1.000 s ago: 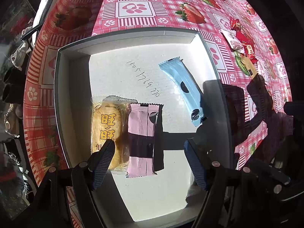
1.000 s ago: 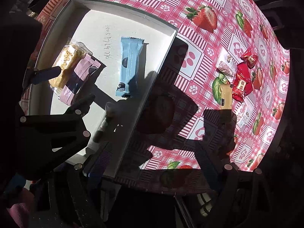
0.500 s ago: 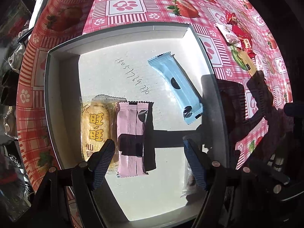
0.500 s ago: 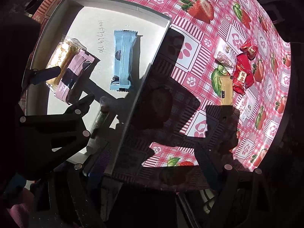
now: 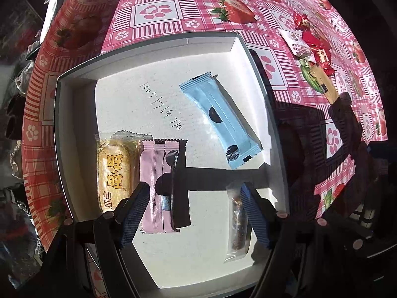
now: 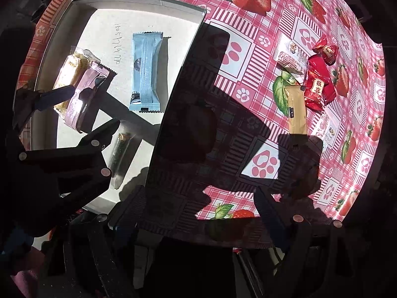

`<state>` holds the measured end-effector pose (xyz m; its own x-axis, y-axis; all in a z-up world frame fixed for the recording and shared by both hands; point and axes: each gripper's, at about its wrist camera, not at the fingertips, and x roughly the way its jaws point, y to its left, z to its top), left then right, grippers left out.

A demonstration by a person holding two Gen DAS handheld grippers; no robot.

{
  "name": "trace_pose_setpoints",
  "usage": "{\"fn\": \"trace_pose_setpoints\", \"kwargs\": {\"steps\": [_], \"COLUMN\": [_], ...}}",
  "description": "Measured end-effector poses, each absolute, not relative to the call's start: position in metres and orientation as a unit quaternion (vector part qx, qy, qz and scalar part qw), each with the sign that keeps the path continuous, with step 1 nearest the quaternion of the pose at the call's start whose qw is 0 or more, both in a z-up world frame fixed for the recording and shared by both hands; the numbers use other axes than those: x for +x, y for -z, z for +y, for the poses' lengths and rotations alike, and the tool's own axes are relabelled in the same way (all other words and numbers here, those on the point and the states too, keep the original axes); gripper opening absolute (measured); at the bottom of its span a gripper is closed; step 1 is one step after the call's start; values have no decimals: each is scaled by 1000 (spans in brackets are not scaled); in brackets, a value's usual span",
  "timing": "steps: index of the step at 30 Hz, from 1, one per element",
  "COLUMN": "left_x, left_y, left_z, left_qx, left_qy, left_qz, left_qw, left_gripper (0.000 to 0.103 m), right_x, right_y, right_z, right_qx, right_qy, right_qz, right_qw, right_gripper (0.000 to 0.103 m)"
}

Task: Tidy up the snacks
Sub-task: 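Open left gripper to drop rice-cracker packet while right gripper releases clear bar in box, then move both tools back over the snack pile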

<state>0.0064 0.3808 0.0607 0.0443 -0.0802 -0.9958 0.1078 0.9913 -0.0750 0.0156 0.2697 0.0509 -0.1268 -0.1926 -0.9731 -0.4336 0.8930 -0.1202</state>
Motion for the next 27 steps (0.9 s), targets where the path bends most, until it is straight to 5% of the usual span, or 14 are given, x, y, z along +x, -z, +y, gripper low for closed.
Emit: {"fn": "trace_pose_setpoints", "kwargs": {"steps": [7,27], "left_x": [18,92], "left_y": [-59,-86], "left_z": [353,256], "left_qx": [8,-20], "left_qy": [24,72], "left_qz": [703,709], "left_qw": [711,701], "left_gripper": [78,78], "right_x": [26,134], "right_y": [-37,-9], "right_z": [238,38], "right_qx": [-192,73], "right_qy": [-128,18], "right_qz": [750,746], "right_qw": [620,661], "right_gripper": [89,89]}}
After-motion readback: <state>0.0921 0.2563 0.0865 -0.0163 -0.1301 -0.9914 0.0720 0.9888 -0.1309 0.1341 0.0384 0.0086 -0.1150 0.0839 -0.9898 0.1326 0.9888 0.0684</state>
